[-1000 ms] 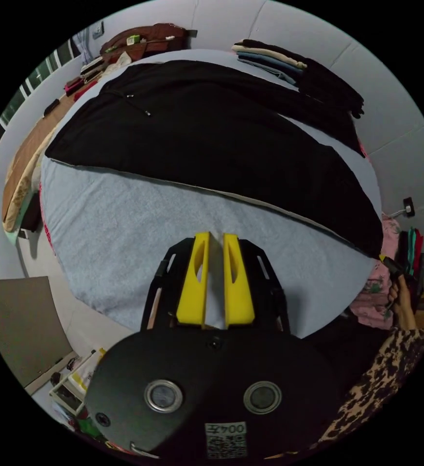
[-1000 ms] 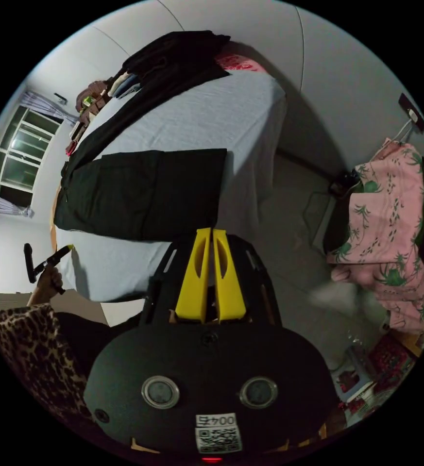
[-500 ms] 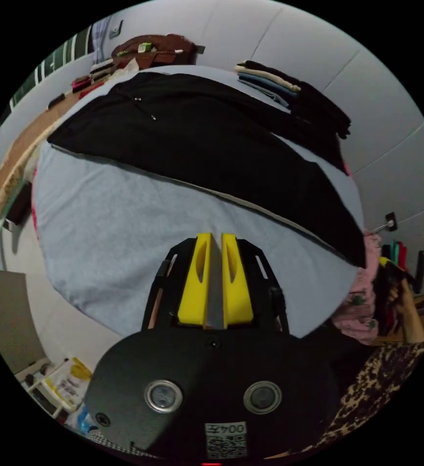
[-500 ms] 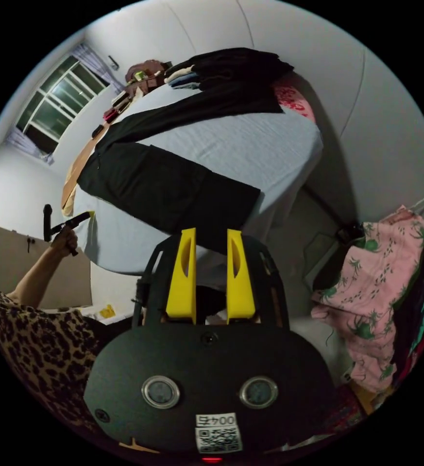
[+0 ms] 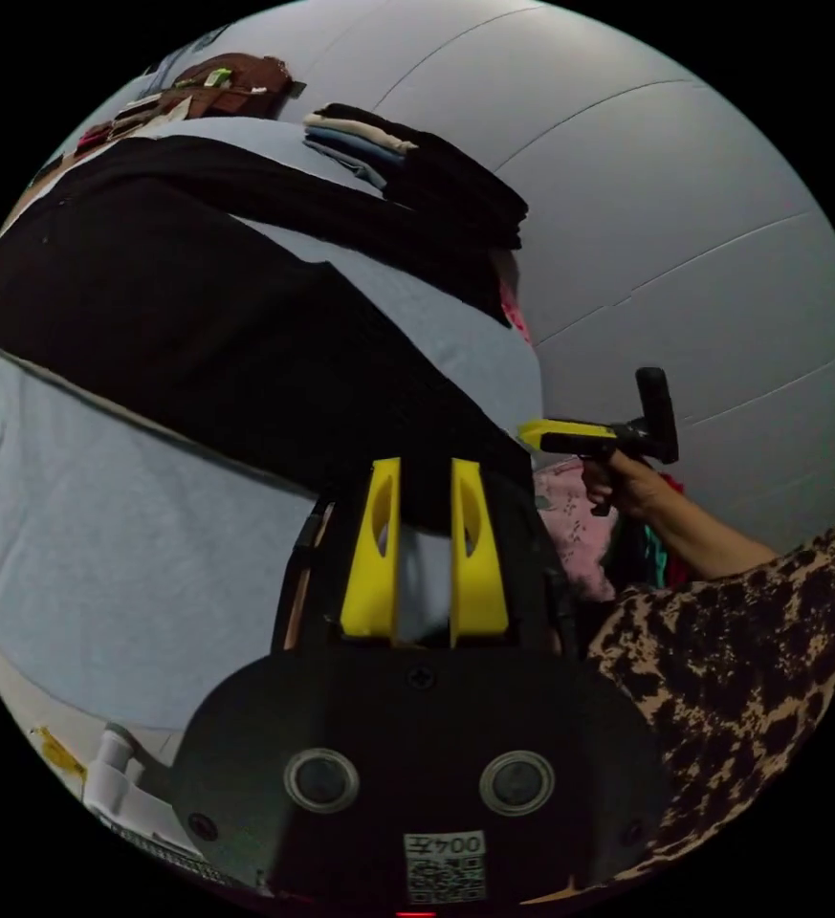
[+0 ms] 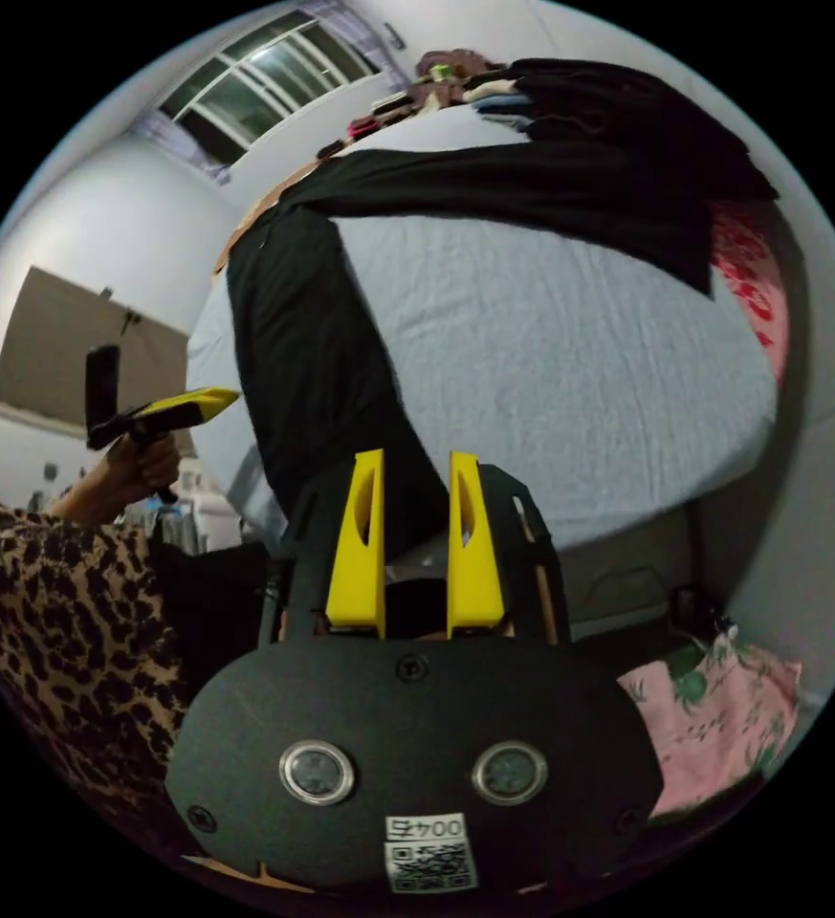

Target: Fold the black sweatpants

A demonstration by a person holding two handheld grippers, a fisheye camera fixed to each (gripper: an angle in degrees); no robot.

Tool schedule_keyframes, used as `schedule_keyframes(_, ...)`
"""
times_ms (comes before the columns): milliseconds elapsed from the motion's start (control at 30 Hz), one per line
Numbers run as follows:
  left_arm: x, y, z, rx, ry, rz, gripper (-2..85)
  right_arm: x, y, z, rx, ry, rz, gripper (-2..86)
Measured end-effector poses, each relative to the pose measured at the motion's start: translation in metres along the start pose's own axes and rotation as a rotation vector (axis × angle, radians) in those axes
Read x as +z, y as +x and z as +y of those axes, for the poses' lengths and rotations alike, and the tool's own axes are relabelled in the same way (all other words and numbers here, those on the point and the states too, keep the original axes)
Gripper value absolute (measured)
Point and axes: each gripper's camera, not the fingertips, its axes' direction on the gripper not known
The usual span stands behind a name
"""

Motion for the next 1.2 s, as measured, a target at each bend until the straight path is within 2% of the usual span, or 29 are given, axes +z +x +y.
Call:
schedule_keyframes(67,0.020,0.011,-0.004,-0.037,-0.001,-0.046,7.2,0.005,0.011,-0.006,-0.085,-0.107,-0.086,7.8)
schedule_keyframes(200,0.037,0.014,-0.005,-0.136,0.013,-0.061,6.9,-0.016,0.012,-0.016,-0.147,-0.139,-0.092,1.4)
schedule_keyframes(300,0.057,0.016,-0.008,-0.148,-0.049,-0.146,7.1,-0.028,0.010,-0.018,-0.199,-0.163,0.025,0.5)
schedule_keyframes(333,0.068,0.014,-0.008,-0.155,-0.096,-0.176,7.1,-0.020,0.018,-0.015,-0.197,-0.223,0.024,0.5)
schedule_keyframes(367,0.080,0.011,-0.007,-0.172,-0.148,-0.192,7.0,-0.028,0.032,-0.014,-0.139,-0.160,-0.050,0.6)
schedule_keyframes(433,0.084,0.007,-0.004,-0.188,-0.122,-0.216,6.2,-0.034,0.047,-0.015,-0.080,-0.168,-0.133,0.9)
schedule_keyframes(633,0.081,0.001,-0.006,-0.195,-0.047,-0.130,6.8,-0.091,0.058,0.000,0.008,-0.072,-0.089,1.3)
schedule_keyframes(700,0.081,0.000,-0.013,-0.180,-0.017,-0.103,7.5,-0.109,0.059,-0.002,0.005,-0.038,-0.093,4.2)
schedule_keyframes(800,0.097,-0.022,-0.029,-0.249,-0.017,0.086,8.6,-0.126,0.063,-0.013,0.034,-0.014,-0.131,5.7)
schedule_keyframes(867,0.115,-0.044,-0.041,-0.301,0.007,0.346,8.0,-0.129,0.062,-0.021,0.050,-0.028,-0.141,5.4)
schedule_keyframes(967,0.136,-0.071,-0.045,-0.377,0.078,0.562,6.1,-0.139,0.050,-0.030,0.007,-0.038,-0.091,4.8)
schedule_keyframes(1000,0.138,-0.075,-0.044,-0.396,0.096,0.581,5.8,-0.142,0.049,-0.031,0.001,-0.038,-0.080,4.7)
schedule_keyframes(1033,0.139,-0.080,-0.042,-0.415,0.126,0.581,5.2,-0.146,0.046,-0.034,-0.002,-0.036,-0.067,4.6)
schedule_keyframes(1100,0.131,-0.071,-0.043,-0.361,0.118,0.420,5.8,-0.152,0.044,-0.037,0.004,-0.036,-0.052,4.8)
schedule_keyframes(1167,0.123,-0.049,-0.049,-0.259,0.013,0.102,10.9,-0.158,0.041,-0.041,0.008,-0.036,-0.030,5.3)
schedule_keyframes(1200,0.122,-0.043,-0.051,-0.236,-0.022,-0.002,12.6,-0.159,0.040,-0.043,0.008,-0.037,-0.025,5.4)
